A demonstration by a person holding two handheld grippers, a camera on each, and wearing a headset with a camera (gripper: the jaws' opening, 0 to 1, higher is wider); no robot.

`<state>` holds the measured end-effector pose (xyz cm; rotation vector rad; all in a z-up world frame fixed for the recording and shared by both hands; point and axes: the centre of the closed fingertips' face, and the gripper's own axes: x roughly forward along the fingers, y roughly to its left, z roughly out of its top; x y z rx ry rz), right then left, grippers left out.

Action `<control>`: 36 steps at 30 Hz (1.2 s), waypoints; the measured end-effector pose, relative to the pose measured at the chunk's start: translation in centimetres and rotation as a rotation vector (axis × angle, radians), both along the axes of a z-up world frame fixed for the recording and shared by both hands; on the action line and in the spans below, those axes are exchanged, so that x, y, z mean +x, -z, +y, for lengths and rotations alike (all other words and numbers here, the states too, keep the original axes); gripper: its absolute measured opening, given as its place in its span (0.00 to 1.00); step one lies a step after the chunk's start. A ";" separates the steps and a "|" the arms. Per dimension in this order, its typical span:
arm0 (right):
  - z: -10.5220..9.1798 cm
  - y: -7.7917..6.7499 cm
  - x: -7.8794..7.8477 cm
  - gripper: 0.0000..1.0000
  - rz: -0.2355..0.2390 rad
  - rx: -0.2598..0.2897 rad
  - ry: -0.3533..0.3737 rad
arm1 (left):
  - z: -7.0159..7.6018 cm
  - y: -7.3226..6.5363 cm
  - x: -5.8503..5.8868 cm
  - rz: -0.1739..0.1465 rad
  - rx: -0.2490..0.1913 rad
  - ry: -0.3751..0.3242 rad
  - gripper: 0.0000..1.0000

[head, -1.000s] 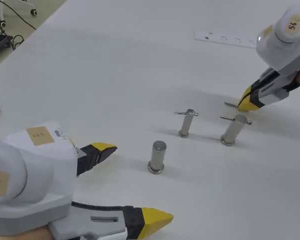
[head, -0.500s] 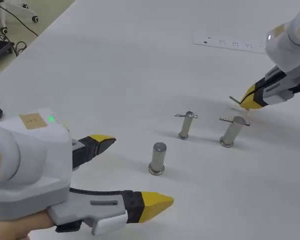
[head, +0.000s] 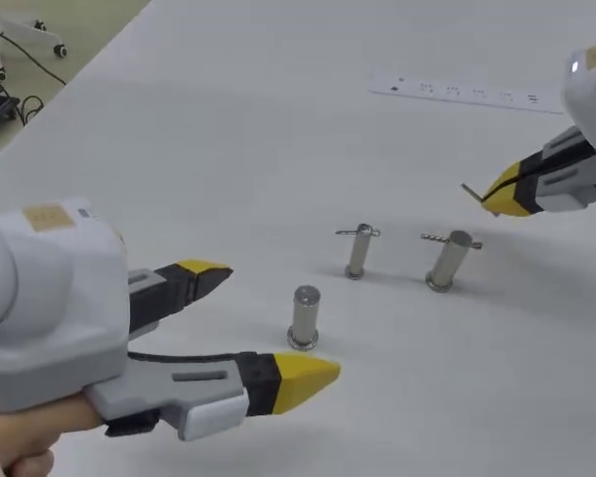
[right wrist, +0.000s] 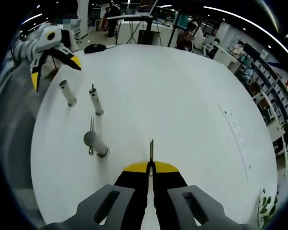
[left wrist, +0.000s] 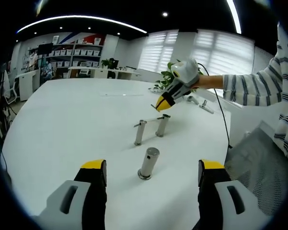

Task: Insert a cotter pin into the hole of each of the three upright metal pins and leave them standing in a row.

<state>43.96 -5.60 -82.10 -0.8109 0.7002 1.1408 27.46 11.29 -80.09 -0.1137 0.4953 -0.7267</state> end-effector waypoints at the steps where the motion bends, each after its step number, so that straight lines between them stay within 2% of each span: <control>1: 0.0 -0.2 0.1 0.02 -0.007 0.013 0.002 | 0.0 -0.1 0.1 0.000 -0.001 -0.001 0.77; 8: 0.4 -1.8 -1.3 0.02 -0.036 0.076 0.010 | -0.2 -0.9 0.6 -0.005 -0.015 0.008 0.72; 10: 0.7 -2.3 -1.6 0.02 -0.041 0.110 0.018 | -0.3 -1.0 0.8 -0.005 -0.019 0.010 0.72; 14: 1.1 -3.2 -2.6 0.02 -0.059 0.149 0.023 | -0.6 -1.5 1.1 -0.014 -0.026 0.019 0.65; 18: 1.4 -3.9 -3.2 0.02 -0.094 0.169 0.010 | -0.9 -1.7 1.5 -0.001 -0.041 0.024 0.65; 20: 1.6 -4.3 -3.5 0.02 -0.092 0.195 0.012 | -1.2 -1.9 1.6 0.014 -0.059 0.029 0.60; 22: 2.0 -4.8 -4.4 0.02 -0.076 0.235 0.012 | -1.3 -2.0 1.8 0.021 -0.067 0.027 0.55; 29: 2.9 -6.2 -7.3 0.02 -0.097 0.263 -0.013 | -1.8 -2.3 2.2 0.047 -0.085 0.036 0.49; 32: 3.1 -6.5 -7.9 0.02 -0.111 0.274 -0.015 | -2.2 -2.5 2.4 0.079 -0.120 0.029 0.44; 35: 3.5 -6.7 -8.5 0.02 -0.125 0.287 -0.020 | -2.6 -2.8 2.8 0.084 -0.133 0.030 0.43; 36: 3.7 -6.8 -8.8 0.02 -0.130 0.290 -0.022 | -2.8 -3.2 3.0 0.071 -0.141 0.027 0.42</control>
